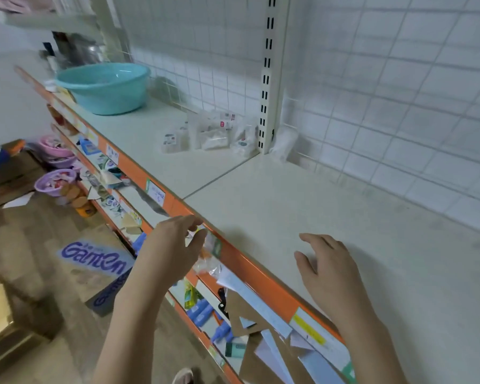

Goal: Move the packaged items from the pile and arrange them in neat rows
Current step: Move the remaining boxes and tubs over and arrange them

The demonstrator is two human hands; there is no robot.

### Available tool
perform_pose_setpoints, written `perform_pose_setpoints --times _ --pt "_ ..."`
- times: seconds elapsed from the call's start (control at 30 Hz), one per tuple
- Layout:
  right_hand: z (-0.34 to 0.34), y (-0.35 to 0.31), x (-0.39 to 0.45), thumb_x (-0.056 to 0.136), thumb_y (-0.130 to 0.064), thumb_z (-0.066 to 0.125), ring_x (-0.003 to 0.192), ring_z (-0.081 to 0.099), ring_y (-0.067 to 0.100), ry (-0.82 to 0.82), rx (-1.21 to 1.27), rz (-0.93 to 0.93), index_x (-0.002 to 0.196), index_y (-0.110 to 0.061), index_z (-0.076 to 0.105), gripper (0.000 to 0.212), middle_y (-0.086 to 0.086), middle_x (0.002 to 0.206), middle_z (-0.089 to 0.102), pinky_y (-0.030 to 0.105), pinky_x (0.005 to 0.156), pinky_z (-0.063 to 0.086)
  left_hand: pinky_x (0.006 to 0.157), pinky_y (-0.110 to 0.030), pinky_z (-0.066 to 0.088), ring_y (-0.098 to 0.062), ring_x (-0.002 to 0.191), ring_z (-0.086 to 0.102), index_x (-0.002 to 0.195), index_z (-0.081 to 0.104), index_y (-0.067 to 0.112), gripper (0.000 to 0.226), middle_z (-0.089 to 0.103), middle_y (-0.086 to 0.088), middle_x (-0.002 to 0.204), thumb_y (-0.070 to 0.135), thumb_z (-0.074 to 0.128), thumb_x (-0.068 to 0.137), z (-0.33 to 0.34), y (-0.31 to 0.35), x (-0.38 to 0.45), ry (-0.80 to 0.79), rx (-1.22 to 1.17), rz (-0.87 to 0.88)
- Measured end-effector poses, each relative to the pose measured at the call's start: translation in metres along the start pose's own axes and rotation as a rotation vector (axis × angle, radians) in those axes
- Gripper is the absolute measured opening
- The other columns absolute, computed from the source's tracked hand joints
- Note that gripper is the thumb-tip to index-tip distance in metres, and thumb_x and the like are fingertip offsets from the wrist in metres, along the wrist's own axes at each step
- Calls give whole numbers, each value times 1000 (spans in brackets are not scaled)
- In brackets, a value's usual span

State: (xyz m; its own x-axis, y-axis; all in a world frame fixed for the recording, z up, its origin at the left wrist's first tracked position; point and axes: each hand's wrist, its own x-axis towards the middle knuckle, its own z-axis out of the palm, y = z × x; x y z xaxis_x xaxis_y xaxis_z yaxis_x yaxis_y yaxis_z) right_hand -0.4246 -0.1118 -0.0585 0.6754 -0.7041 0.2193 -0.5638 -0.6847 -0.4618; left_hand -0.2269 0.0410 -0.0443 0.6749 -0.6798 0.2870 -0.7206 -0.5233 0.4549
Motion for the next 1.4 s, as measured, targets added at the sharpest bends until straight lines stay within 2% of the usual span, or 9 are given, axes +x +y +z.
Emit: perform_pose_setpoints --times 0.33,0.5,0.63,0.73,0.8,0.87,0.97,1.23,1.4 --pt "31 -58 138 91 -26 50 118 41 26 62 -192 118 131 -15 46 41 5 129 49 33 99 33 68 -27 43 -13 71 52 104 66 13 21 65 1 89 22 60 87 -15 -98 146 -15 -80 139" --pt "42 -66 229 90 -25 52 128 26 33 158 -364 195 136 -6 36 53 16 141 32 42 101 31 73 -30 48 -16 77 58 105 66 14 22 67 -1 92 24 60 87 -28 -137 190 -22 -65 195" --pt "57 -61 267 91 -28 51 134 19 31 120 -485 233 143 -4 18 66 16 147 21 39 105 26 73 -27 46 -15 84 61 109 64 16 25 66 1 96 27 56 89 -32 -156 209 -55 -59 224" --pt "72 -54 273 89 -24 54 137 15 33 65 -564 281 142 -2 20 66 18 149 17 38 110 18 73 -23 43 -13 89 59 114 61 19 28 65 3 101 31 53 91 -29 -163 218 -95 -54 243" --pt "82 -52 272 82 -12 63 129 28 40 175 -569 264 130 3 38 57 24 139 31 44 107 24 77 -24 43 -15 94 59 116 61 19 29 65 2 104 31 53 91 -25 -165 224 -115 -62 260" --pt "92 -52 271 66 7 69 103 48 45 368 -558 238 110 6 52 47 27 113 49 49 87 44 81 -26 42 -19 99 57 116 61 17 30 64 0 107 29 54 90 -18 -165 229 -132 -70 281" --pt "97 -58 268 58 18 67 84 51 43 488 -521 225 111 7 52 56 26 98 50 45 71 47 85 -32 42 -29 106 54 117 61 13 33 61 -6 114 25 59 86 -6 -159 244 -139 -114 329" --pt "89 -59 261 57 16 65 80 52 38 475 -525 184 93 1 58 40 22 93 49 39 63 44 108 -40 25 -34 137 14 145 18 22 80 9 -12 153 -1 54 78 5 -124 313 -153 79 366" --pt "102 -64 233 74 12 51 90 53 36 351 -383 259 104 -1 48 32 16 102 53 38 67 43 110 -39 22 -29 139 12 144 23 19 78 15 -8 153 -7 53 77 21 -118 340 -261 173 454"
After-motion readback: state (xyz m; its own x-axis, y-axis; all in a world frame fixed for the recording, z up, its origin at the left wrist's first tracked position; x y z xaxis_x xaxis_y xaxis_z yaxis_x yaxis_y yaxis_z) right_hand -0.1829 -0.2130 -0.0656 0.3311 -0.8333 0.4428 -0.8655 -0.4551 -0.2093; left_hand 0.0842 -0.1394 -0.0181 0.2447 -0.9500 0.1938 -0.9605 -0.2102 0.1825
